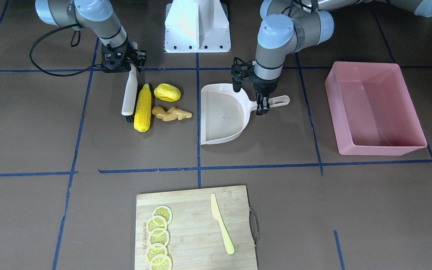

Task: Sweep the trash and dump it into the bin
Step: 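Lower the brush with the right gripper beside the corn and squash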

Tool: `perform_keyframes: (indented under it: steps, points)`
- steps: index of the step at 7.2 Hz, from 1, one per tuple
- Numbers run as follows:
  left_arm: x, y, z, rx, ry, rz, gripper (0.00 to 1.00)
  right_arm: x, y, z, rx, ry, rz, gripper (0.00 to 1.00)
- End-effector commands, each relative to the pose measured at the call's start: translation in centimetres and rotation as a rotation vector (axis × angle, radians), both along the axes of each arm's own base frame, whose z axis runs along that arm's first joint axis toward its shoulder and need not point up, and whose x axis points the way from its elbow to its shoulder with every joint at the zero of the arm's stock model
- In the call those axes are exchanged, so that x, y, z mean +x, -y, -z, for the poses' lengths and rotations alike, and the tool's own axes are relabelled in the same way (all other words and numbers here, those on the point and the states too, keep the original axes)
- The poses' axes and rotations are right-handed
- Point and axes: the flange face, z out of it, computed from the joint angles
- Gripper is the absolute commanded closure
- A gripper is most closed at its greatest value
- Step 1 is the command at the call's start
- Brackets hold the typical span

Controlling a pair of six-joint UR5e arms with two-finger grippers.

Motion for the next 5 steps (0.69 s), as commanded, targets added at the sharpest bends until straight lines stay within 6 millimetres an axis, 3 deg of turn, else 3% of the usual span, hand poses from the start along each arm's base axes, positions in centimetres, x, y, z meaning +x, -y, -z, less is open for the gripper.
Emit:
perform_keyframes:
  steps: [1, 5]
  points:
    - [0.0, 0.0, 0.2, 0.002, -0.002, -0.001, 1.00, -2.5, 0.7, 3.0, 0.013, 0.014, -0.013, 1.00]
    - [-0.1, 0.0, 0.2, 0.001, -0.004, 0.002, 1.00, -6.7, 1.6, 5.7, -0.014, 0.032, -0.031, 1.00]
